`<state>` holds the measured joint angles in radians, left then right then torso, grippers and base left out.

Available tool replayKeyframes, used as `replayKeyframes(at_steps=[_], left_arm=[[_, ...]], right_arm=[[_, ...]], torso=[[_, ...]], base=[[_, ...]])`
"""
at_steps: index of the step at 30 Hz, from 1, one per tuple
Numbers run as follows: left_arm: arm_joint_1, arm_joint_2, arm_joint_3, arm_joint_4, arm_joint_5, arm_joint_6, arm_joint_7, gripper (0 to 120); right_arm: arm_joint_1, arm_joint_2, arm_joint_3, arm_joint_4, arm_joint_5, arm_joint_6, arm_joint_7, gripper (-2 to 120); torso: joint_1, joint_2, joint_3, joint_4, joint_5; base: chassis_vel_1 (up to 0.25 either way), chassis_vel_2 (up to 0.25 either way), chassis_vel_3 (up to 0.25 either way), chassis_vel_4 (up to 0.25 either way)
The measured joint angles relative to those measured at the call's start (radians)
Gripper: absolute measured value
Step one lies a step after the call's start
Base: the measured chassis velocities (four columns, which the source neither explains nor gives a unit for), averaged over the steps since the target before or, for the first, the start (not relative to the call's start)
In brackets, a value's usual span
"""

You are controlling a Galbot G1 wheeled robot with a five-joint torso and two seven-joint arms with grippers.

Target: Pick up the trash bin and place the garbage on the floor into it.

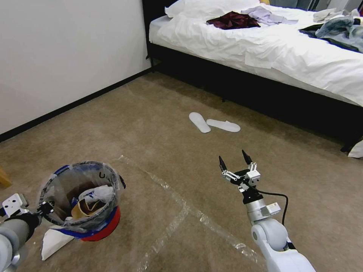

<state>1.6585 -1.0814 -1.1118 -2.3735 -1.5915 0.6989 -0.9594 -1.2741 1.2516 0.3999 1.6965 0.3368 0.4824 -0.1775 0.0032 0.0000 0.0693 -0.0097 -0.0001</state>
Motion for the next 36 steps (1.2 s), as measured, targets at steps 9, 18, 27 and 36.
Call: replayKeyframes(at_steps=[9,18,27,36], left_arm=[[-0.001,0.003,-0.001,0.001,-0.001,-0.001,0.000,0],[-0.003,0.005,-0.001,0.002,-0.002,-0.002,-0.001,0],[-0.003,0.005,-0.004,0.001,-0.007,-0.003,-0.002,0],[-0.003,0.004,-0.002,0.000,-0.007,-0.005,-0.004,0]], right_arm=[[-0.002,0.005,-0.006,-0.003,-0.014,0.002,-0.001,100],[-0.001,0.005,-0.006,-0.004,-0.016,0.003,-0.001,100],[0.001,0.005,-0.006,-0.005,-0.016,0.003,0.000,100],[0.001,0.004,-0.006,-0.010,-0.016,0.004,0.000,100]], torso=[[0.000,0.000,0.000,0.0001,0.0001],[0.000,0.000,0.000,0.0000,0.0001],[0.000,0.000,0.000,0.0002,0.0001],[0.000,0.000,0.000,0.0001,0.0001]], base=[[-0.105,0.112,0.103,-0.101],[-0.125,0.112,0.119,-0.109],[-0.118,0.119,0.114,-0.116],[-0.110,0.110,0.114,-0.103]])
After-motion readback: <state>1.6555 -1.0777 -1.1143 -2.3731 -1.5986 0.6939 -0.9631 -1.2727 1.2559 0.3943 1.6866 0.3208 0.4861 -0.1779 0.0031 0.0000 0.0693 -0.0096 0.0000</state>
